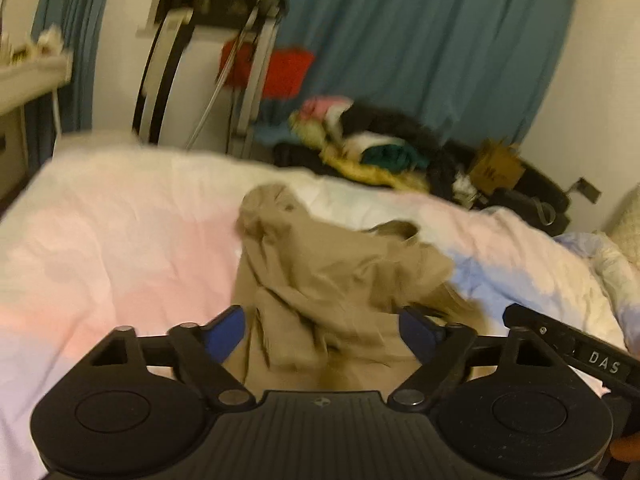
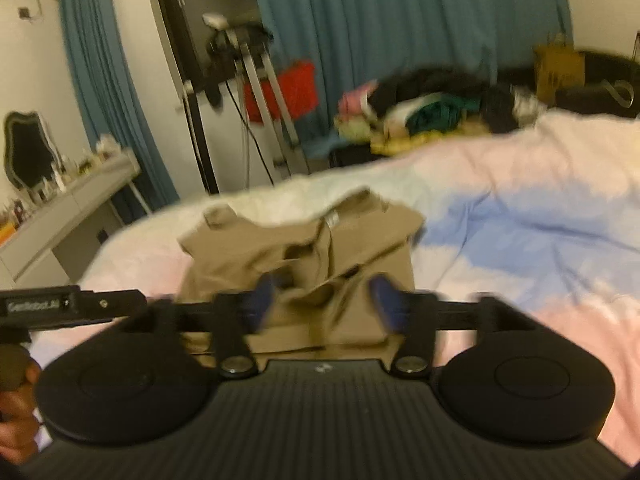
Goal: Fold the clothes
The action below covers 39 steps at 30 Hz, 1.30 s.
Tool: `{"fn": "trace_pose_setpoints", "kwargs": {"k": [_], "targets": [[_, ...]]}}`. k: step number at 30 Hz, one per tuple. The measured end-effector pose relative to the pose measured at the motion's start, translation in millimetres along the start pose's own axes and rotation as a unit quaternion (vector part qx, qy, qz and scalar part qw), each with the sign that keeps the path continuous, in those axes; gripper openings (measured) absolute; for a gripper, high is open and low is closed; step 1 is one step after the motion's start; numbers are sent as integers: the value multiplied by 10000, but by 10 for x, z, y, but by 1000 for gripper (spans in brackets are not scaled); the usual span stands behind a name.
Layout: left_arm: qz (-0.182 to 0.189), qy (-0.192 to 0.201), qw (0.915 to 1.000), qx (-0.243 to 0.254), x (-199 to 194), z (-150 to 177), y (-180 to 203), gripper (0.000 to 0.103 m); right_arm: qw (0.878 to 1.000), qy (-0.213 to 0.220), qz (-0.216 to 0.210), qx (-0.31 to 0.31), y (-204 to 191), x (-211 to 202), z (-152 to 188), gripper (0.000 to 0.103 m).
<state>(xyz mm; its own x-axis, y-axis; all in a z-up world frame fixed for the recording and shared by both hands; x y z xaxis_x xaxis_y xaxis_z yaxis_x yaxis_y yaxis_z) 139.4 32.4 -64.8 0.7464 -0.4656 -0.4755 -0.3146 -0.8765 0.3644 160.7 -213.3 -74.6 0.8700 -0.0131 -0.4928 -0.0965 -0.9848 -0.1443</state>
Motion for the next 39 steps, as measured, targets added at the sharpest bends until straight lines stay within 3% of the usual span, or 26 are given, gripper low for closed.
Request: {"fn": "trace_pose_setpoints", "kwargs": {"k": [5,9,17,23,28,33,39], "targets": [[-188,263,9983,479,-404,200,294,97,9991,405,-105,-76,-21,-507,70,78],[-256,360,9960,781,-596,398,498,98,9980,608,-135,-85,-15,-803,174,78],[-389,280,9939,989,-694,691,606,100,9985,542,-58,63,102,-939,369,78],[-329,58,9986,409,-641,736,426,100,9984,541,43,157,159,-923,397,78],[-37,-372,9980,-510,-530,801,197,100,9986,513,56,123,157,-900,416,78],[283,-804,9848,-1516,-359,908,-30,100,9987,487,66,108,148,-885,433,78],[351,-1064,9630,-2450,-141,1069,-291,96,9990,429,63,94,135,-852,452,78]]}}
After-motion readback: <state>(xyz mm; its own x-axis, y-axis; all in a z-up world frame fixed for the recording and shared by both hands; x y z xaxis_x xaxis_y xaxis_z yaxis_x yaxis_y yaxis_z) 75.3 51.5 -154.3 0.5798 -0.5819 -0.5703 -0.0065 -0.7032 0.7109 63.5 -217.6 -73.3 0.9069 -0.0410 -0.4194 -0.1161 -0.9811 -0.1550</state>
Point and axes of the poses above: each gripper's, at about its wrist camera, not at the fingertips, and x roughly the way its jaws point, y to its right, z to its underside, the point moved 2 cm from there along x, roughly the way its jaws point, and after that the axes turned 15 degrees about z, right-handed, at the moved point
